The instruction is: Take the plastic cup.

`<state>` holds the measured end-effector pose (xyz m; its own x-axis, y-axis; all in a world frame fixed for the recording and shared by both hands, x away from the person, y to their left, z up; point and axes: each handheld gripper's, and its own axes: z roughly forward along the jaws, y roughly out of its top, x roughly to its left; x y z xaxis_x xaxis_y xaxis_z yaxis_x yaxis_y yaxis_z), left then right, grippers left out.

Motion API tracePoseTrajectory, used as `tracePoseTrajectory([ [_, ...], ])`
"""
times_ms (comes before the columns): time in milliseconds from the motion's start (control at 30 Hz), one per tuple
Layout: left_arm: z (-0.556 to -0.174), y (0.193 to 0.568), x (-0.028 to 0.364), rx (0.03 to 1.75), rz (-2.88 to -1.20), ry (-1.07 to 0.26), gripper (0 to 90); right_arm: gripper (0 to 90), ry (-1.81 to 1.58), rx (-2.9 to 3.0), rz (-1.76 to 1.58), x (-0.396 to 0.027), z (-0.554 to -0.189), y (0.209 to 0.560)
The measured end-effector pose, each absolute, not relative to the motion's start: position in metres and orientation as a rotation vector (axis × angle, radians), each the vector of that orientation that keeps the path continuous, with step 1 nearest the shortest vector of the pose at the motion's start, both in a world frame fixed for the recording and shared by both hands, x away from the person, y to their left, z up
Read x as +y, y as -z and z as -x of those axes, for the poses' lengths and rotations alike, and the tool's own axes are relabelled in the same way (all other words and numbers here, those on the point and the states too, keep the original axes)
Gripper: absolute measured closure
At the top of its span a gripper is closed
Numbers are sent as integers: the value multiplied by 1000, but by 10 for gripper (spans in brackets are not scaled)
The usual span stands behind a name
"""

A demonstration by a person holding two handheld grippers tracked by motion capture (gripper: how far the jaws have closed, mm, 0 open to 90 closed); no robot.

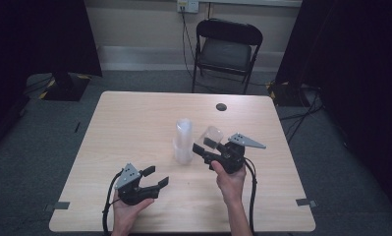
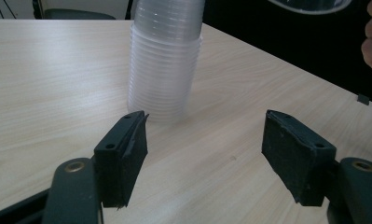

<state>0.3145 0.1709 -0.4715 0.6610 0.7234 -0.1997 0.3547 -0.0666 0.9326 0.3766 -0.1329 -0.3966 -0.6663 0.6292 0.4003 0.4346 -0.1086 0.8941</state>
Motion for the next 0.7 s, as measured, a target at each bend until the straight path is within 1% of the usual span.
tracePoseTrajectory([
  [100,-315,471,167,864,-1680,-390,336,393,-1880,2015,-1231,-129,-372,408],
  [267,-315,470,163,828,-1671,-400,424,393,-1893,2036,-1262,-125,-368,417],
  [300,-315,470,162,815,-1660,-396,424,393,-1900,2038,-1269,-124,-367,419],
  [333,-315,470,161,805,-1657,-398,464,393,-1914,2045,-1277,-122,-365,422],
  [367,-315,470,160,790,-1647,-404,464,393,-1914,2045,-1277,-122,-365,422],
  [467,-316,472,156,758,-1634,-389,515,392,-1944,2061,-1307,-119,-361,428],
  [700,-318,476,148,738,-1610,-382,531,392,-1987,2077,-1372,-117,-357,440],
])
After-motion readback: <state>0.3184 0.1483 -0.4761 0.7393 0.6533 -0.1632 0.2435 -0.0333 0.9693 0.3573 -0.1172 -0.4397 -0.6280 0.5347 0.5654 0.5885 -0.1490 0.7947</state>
